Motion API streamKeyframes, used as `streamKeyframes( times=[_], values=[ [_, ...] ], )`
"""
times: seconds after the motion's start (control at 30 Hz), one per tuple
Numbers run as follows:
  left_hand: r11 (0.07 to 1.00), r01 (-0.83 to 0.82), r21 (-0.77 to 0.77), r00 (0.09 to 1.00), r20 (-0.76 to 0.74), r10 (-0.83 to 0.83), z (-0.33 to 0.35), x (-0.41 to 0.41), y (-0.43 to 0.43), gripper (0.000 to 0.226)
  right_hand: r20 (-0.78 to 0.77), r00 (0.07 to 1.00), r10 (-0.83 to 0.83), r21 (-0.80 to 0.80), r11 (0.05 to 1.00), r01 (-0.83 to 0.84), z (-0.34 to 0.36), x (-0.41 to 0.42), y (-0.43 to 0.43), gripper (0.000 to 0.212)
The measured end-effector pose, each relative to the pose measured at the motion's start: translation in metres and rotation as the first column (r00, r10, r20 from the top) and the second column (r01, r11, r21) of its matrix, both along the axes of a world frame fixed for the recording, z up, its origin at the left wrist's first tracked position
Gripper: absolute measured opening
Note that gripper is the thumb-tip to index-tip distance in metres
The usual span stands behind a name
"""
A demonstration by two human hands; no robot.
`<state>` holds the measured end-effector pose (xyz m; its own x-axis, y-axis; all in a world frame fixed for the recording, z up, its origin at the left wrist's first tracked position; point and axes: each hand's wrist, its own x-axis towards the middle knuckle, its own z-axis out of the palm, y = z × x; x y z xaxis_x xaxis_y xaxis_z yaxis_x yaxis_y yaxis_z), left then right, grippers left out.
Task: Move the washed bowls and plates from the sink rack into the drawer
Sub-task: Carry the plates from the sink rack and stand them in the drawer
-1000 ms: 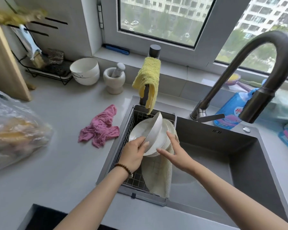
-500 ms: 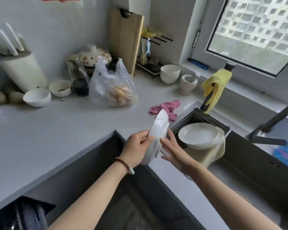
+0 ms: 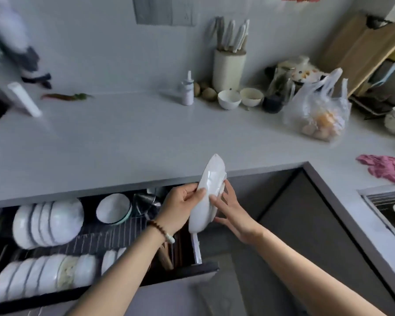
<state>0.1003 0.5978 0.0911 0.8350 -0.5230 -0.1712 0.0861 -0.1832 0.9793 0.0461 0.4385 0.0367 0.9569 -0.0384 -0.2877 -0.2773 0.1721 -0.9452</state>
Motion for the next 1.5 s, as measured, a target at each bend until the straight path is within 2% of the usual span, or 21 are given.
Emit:
streamKeyframes(
  times=[0.23,0.37,0.43,0.53,0.67,0.77,0.97,1.1,1.2,1.3,1.5],
  values=[
    [0.974,-0.227,-0.016,0.963,-0.156,0.222,-0.020,0.010,0.180,0.017,-0.051,0.974,0.222,-0.010,0.975,-0.223,-0.016,0.049,0.175,0.052],
    [0.940,-0.340,-0.036,0.920,-0.221,0.325,-0.038,0.016,0.243,0.017,-0.122,0.951,0.286,0.001,0.958,-0.288,-0.034,0.075,0.238,0.052],
    [0.921,-0.386,-0.052,0.896,-0.258,0.361,-0.050,0.018,0.263,0.017,-0.143,0.941,0.306,0.005,0.951,-0.308,-0.051,0.087,0.257,0.062],
    [0.884,-0.463,-0.065,0.848,-0.323,0.421,-0.068,0.024,0.286,0.015,-0.203,0.917,0.344,-0.003,0.936,-0.352,-0.082,0.104,0.281,0.100],
    [0.830,-0.555,-0.056,0.778,-0.390,0.493,-0.092,0.033,0.309,0.013,-0.251,0.885,0.392,-0.014,0.913,-0.408,-0.111,0.126,0.310,0.097],
    [0.782,-0.623,-0.026,0.712,-0.434,0.553,-0.114,0.044,0.321,0.014,-0.267,0.890,0.370,0.000,0.923,-0.384,-0.123,0.138,0.329,0.105],
    [0.782,-0.623,-0.012,0.682,-0.499,0.536,-0.149,0.079,0.345,0.018,-0.302,0.904,0.302,0.038,0.951,-0.305,-0.162,0.165,0.359,0.108],
    [0.810,-0.586,-0.011,0.698,-0.516,0.497,-0.180,0.104,0.364,0.024,-0.319,0.923,0.217,0.057,0.976,-0.210,-0.190,0.176,0.380,0.114],
    [0.829,-0.558,-0.040,0.713,-0.534,0.455,-0.197,0.120,0.373,0.022,-0.315,0.934,0.166,0.050,0.986,-0.158,-0.206,0.186,0.392,0.106],
    [0.829,-0.558,-0.045,0.713,-0.537,0.451,-0.212,0.139,0.379,0.023,-0.297,0.946,0.131,0.038,0.991,-0.125,-0.224,0.201,0.397,0.107],
    [0.870,-0.493,-0.003,0.772,-0.463,0.435,-0.249,0.172,0.388,0.015,-0.257,0.961,0.105,0.037,0.994,-0.099,-0.255,0.228,0.404,0.082]
  ],
)
